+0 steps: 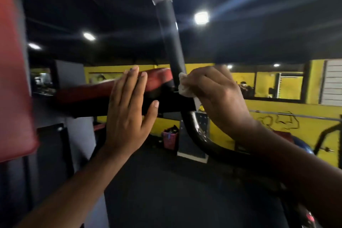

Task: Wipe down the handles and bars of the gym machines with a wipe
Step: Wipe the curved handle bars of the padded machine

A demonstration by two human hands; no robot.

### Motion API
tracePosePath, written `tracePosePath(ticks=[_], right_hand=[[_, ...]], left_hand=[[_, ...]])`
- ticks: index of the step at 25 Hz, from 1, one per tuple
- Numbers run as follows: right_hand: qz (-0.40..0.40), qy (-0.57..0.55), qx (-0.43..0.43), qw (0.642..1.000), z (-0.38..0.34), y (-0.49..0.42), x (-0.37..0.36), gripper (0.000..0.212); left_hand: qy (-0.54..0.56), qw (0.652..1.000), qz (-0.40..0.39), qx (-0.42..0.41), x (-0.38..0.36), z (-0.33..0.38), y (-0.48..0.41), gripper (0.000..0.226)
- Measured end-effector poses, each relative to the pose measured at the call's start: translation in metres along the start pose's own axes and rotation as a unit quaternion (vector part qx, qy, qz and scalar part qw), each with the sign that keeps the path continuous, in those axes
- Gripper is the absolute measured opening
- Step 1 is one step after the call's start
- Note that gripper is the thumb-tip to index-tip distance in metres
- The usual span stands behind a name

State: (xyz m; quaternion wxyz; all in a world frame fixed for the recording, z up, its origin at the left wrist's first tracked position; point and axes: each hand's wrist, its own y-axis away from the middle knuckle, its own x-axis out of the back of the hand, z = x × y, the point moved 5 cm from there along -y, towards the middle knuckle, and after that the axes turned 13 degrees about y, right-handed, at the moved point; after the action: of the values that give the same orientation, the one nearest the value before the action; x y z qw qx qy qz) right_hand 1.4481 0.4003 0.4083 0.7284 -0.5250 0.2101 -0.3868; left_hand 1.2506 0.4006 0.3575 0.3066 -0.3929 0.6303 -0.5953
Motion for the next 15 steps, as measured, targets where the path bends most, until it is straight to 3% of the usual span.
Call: tracePosePath(ticks=[6,11,15], right_hand=[[-0.064,0.072,0.125,0.988,0.0,-0.025,-0.021,0.02],[-0.089,0.107,0.125,0.982,-0.001,-0.022,-0.029,0.018],[-0.096,0.162,0.246,0.951,-0.002,-0.045,-0.031,0.021]], left_hand=[[0.029,0.99,-0.139,-0.003,-0.005,-0.025,-0.037,0.069],[0.06,0.989,-0.135,-0.015,-0.009,-0.028,-0.045,0.065],[0.065,0.99,-0.126,-0.023,-0.011,-0.027,-0.046,0.061]])
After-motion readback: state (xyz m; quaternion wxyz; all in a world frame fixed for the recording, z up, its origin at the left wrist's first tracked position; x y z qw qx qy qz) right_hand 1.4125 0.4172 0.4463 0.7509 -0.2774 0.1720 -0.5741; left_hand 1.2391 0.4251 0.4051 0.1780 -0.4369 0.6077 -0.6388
